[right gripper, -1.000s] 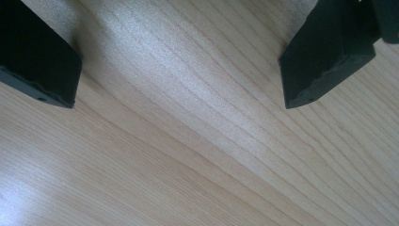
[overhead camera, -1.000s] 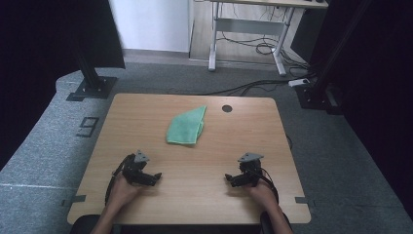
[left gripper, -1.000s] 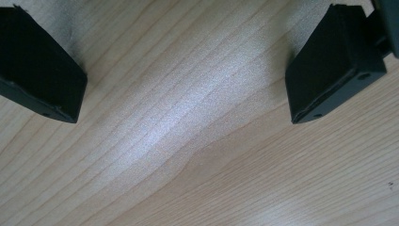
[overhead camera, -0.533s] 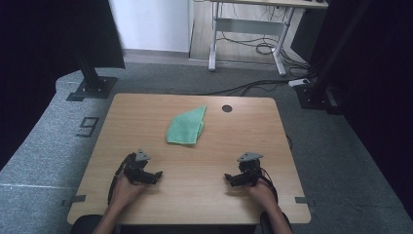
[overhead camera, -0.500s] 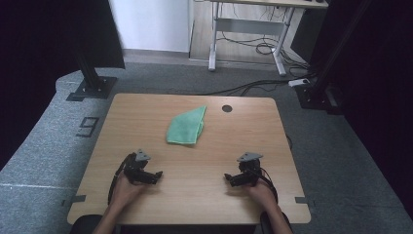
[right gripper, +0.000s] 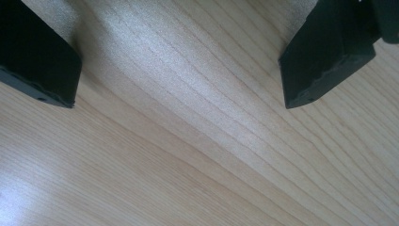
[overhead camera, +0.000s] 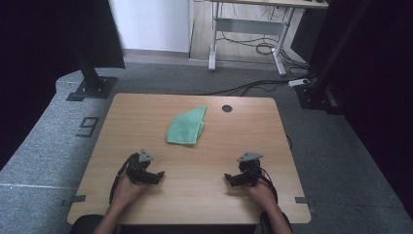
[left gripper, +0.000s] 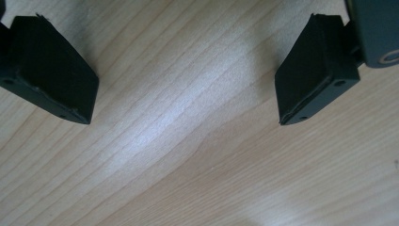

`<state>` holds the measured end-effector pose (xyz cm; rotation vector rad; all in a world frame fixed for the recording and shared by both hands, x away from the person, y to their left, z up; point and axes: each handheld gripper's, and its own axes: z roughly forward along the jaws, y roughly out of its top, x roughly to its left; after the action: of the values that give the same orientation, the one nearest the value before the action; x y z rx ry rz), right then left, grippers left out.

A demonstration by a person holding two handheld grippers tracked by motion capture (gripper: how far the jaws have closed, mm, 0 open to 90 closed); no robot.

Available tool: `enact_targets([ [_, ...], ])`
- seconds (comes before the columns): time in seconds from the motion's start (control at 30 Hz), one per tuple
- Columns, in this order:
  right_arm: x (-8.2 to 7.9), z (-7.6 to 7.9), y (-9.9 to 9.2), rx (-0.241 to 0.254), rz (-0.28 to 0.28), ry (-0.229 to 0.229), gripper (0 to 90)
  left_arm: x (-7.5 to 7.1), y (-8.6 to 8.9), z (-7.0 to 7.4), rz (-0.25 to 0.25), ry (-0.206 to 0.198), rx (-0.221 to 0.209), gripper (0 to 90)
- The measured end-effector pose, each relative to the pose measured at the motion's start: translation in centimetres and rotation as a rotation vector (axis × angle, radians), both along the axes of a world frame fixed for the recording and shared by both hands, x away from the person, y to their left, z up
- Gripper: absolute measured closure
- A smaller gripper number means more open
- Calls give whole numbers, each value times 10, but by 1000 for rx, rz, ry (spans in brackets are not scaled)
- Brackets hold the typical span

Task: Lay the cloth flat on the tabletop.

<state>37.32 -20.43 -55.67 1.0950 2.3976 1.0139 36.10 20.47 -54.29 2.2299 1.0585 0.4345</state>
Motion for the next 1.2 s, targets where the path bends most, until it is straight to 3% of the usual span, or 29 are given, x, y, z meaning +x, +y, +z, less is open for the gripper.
enact_targets([
  [0.47, 0, 0, 0, -1, -5, -1, 0, 9, -12, 13, -51, 12, -47, 144],
  [0.93, 0, 0, 0, -1, -6, 0, 0, 31, -30, 27, -102, 8, -71, 232],
  [1.2, 0, 0, 0, -1, -6, 0, 0, 44, -36, 38, -116, -1, -109, 295],
])
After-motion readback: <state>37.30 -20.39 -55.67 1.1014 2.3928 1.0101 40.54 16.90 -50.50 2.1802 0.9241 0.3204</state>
